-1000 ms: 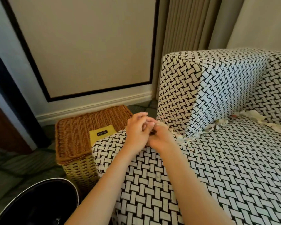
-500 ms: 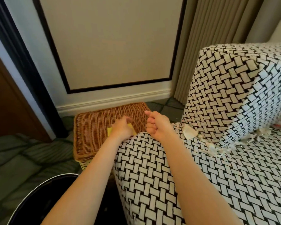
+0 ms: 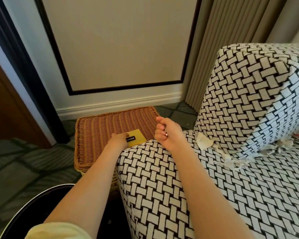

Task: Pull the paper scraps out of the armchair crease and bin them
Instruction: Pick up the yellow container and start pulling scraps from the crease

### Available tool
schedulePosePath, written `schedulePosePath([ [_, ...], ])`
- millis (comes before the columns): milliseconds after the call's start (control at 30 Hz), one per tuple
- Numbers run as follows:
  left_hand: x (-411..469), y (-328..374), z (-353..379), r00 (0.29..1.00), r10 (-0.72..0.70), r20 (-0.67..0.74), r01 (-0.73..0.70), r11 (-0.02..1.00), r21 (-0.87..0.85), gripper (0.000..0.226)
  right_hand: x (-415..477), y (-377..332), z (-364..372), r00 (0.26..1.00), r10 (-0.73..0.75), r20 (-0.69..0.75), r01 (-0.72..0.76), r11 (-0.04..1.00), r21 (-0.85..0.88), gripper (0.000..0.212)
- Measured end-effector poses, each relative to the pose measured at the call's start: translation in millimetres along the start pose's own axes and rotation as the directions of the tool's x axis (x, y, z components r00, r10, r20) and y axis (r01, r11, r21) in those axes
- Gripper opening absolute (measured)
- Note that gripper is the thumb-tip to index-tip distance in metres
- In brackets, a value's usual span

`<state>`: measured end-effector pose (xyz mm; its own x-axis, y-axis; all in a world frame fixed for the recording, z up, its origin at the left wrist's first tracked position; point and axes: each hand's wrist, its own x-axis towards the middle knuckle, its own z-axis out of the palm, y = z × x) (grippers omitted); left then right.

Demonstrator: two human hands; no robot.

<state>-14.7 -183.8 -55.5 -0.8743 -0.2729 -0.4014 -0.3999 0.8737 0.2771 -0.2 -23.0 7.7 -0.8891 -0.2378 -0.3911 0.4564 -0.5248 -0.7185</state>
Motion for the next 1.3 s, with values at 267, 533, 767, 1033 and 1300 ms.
schedulePosePath([
  [267,-20,4,-13,0.873,0.121,-0.472,-0.165,0.985,-0.054,0.028,-4,-6,-7,0.989,0.127,0.072,-0.146,0.878,0.456,0.026],
  [533,-95,56,-67,0.729,0.314,-0.608,-0.289,0.947,0.142,0.026,-73,-55,24,0.96,0.068,0.273,-0.213,0.809,0.548,0.02],
  [767,-137,92,-83,0.761,0.362,-0.538,-0.37,0.924,0.097,0.017,-128,-61,33,0.932,0.03,0.362,-0.238,0.804,0.544,0.047],
  [1033,-150,103,-69,0.798,0.386,-0.463,-0.378,0.919,0.115,0.023,-142,-49,-2,0.981,0.106,0.162,-0.168,0.879,0.446,0.041],
  [1300,-171,96,-85,0.878,0.351,-0.326,-0.374,0.927,-0.009,0.022,-155,-54,-2,0.989,0.063,0.136,-0.106,0.935,0.337,0.05],
])
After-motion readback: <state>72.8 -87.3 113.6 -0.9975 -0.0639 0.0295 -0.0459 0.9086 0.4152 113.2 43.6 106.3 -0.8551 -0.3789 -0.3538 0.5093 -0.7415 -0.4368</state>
